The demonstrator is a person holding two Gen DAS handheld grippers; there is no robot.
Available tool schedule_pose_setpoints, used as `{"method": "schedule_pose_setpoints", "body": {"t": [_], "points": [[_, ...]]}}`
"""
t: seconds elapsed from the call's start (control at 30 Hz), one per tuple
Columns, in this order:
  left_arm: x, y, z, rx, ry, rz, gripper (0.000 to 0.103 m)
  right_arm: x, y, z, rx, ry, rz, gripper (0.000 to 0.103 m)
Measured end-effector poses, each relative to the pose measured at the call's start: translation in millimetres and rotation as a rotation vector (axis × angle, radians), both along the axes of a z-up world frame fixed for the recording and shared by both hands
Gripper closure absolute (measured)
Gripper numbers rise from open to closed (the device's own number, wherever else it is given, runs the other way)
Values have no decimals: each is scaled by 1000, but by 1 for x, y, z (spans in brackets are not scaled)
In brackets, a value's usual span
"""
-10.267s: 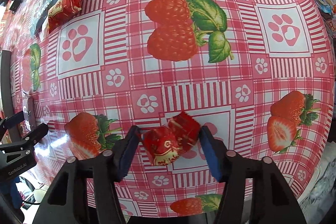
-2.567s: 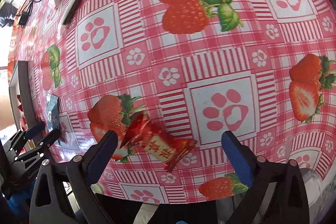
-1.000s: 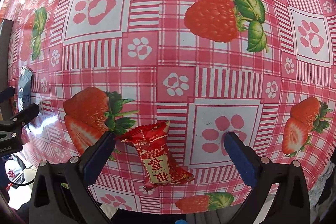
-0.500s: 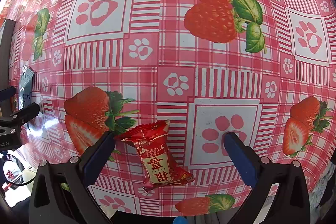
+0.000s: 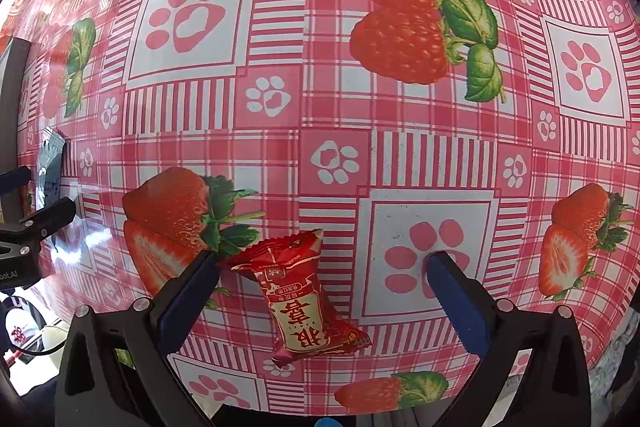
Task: Organize snacks
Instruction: 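Position the left tool over the blue bar while the right tool hovers over the red candy, then close the left tool on the blue bar while the right tool grasps the red candy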
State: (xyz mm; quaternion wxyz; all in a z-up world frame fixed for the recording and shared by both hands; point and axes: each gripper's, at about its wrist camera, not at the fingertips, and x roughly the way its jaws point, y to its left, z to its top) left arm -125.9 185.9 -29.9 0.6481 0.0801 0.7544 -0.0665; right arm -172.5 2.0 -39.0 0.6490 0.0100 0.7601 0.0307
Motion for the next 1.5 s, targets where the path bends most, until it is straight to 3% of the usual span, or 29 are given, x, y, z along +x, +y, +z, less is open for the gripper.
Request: {"method": "schedule_pose_setpoints", "body": {"t": [0.3,0.47,0.9,1.13,1.17,1.23,1.27,1.33,1.37,1.4,1.43,1.5], "points": [[-1,0,0,-1,-6,1,0,7,4,7,62,2,16,0],[0,-1,0,-1,-6,1,0,5,22,-1,0,14,123,0],[-1,0,0,-6,-21,6,0,-4,23,-3,5,-19,115,0],[-3,-3,1,3,0,-15,1,-3,23,-3,1,28,100,2],[-5,-5,2,2,-1,-27,5,-1,22,-2,-1,26,98,4],[-9,-11,7,-4,-12,-55,13,-1,19,4,3,18,94,17],[-11,-14,10,-10,-18,-70,21,-1,18,7,7,12,91,22],[-15,-21,17,-18,-35,-104,37,0,16,14,18,-4,79,53],[-17,-25,20,-21,-46,-121,53,1,14,18,28,-11,70,64],[-18,-29,24,-23,-59,-141,76,2,12,19,32,-10,59,67],[-18,-32,25,-27,-61,-158,78,2,11,20,35,-12,48,75],[-19,-33,27,-42,-56,-153,78,3,7,22,51,-11,22,76]]}}
